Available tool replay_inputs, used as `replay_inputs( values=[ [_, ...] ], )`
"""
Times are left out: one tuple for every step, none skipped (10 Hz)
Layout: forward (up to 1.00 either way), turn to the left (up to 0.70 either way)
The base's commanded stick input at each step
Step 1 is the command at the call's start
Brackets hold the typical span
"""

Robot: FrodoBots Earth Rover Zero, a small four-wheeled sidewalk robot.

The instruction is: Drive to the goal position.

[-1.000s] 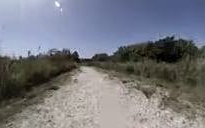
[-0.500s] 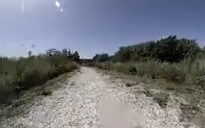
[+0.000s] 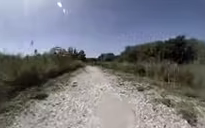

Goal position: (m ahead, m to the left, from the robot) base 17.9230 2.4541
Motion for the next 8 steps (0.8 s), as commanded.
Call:
replay_inputs(
  values=[
    [0.70, 0.00],
    [0.70, 0.00],
    [0.70, 0.00],
    [0.70, 0.00],
    [0.70, 0.00],
    [0.70, 0.14],
    [0.70, 0.35],
    [0.70, 0.35]
  ],
)
